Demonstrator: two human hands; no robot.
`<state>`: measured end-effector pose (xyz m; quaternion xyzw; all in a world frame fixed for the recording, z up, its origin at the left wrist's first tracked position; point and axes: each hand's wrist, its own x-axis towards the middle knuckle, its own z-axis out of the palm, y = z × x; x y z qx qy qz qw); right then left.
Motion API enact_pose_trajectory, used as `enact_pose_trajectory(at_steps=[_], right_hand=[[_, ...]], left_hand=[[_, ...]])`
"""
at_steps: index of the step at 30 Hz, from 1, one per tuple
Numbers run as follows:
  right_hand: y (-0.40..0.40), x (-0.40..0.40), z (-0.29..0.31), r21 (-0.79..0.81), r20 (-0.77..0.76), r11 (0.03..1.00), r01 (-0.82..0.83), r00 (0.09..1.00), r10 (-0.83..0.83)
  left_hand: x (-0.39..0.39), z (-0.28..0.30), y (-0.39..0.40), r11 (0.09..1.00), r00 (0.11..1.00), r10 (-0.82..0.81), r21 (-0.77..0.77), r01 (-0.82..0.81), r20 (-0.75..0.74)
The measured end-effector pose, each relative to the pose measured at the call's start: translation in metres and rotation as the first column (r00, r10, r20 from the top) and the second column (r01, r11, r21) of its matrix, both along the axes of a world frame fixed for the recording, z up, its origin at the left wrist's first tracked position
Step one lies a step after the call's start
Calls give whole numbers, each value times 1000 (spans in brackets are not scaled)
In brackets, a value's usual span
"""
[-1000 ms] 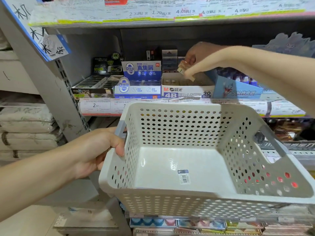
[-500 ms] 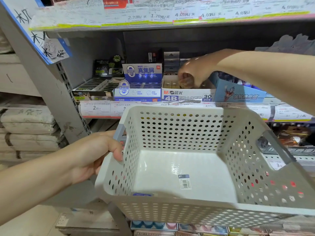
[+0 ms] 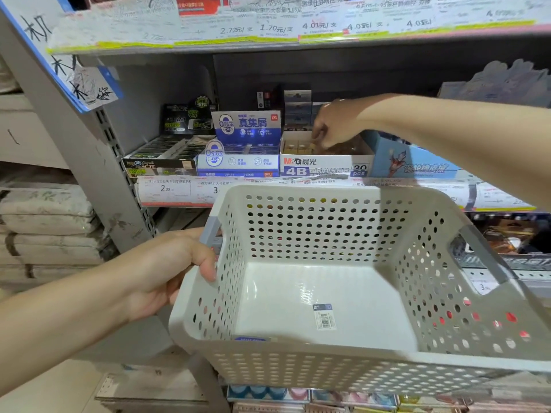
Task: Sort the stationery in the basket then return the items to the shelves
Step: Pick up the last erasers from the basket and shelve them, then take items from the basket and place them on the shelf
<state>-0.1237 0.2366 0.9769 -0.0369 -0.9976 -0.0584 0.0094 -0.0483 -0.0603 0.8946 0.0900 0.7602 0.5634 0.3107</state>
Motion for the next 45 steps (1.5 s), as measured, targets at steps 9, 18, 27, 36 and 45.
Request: enact_pose_trajectory(at_steps=[9,18,27,36,45], right_hand=[[10,-6,-10,-137,0,990,-22,1000,22],[8,-5,-12,-121,-28,991,-50,998,47],[7,-6,-13,-104,-52,992,-65,997,60],[-8,1,-13,-114,-242,993,-41,970,12],[-72,93,-49,-211,-434,877,-433,845,313]], left_hand=[[-1,-1,4,1000,1000,-2,-6,2,-8],[-2,-2,1,1000,1000,-11,3,11,-2],[-3,-2,3,1000,1000,2,10,-2,4],[-2,-3,1,1000,1000,0,0,0,-15],[-5,-5,-8,1000,999,-22,12,22,-36]])
